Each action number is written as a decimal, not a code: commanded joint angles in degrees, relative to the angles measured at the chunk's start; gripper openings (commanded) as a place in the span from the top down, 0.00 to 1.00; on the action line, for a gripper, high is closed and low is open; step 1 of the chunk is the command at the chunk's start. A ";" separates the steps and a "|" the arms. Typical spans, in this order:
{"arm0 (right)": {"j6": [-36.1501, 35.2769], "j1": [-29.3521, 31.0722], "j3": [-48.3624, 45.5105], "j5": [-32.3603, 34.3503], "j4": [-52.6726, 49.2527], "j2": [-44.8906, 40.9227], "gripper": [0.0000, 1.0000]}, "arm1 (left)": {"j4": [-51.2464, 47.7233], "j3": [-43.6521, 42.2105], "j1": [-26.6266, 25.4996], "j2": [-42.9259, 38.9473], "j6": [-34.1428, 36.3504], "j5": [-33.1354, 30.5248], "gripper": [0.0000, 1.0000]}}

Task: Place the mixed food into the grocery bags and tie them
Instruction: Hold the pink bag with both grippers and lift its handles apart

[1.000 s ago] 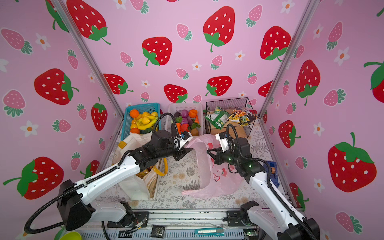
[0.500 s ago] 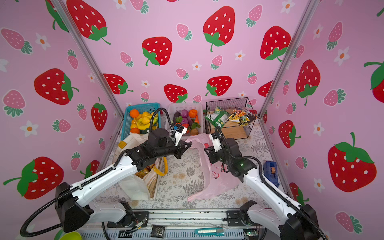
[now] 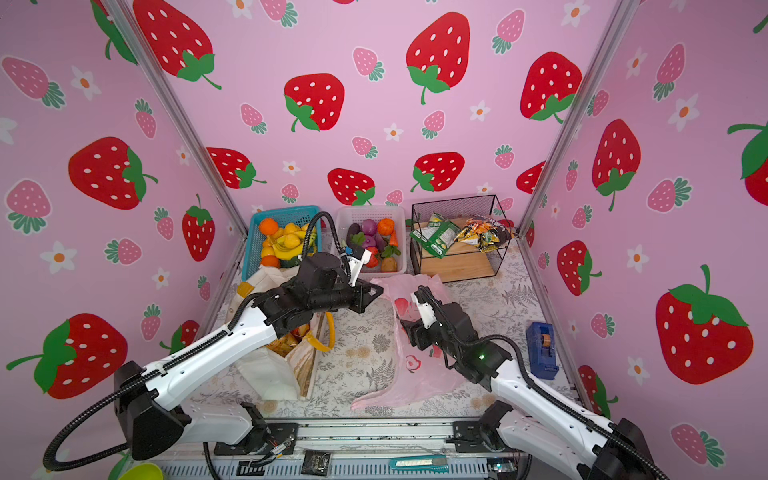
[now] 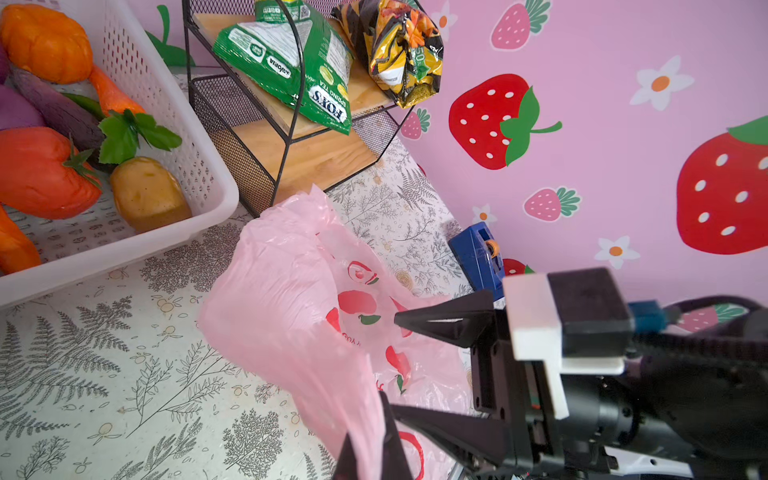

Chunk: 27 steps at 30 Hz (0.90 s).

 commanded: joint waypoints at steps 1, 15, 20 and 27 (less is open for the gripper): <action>2.13 2.67 -2.38 1.28 4.97 -1.19 0.22 | -1.02 2.98 -0.18 0.46 -1.23 -0.42 1.00; 6.11 10.50 -3.07 15.11 9.06 11.22 0.13 | -2.58 3.48 0.04 0.16 -0.12 -1.77 1.00; 6.63 10.52 -3.67 15.59 6.33 7.82 0.17 | -3.57 3.00 0.49 -0.72 0.52 -2.80 1.00; 7.85 10.43 -2.49 18.67 0.39 5.90 0.33 | -3.04 1.51 1.03 -1.99 0.44 -2.67 1.00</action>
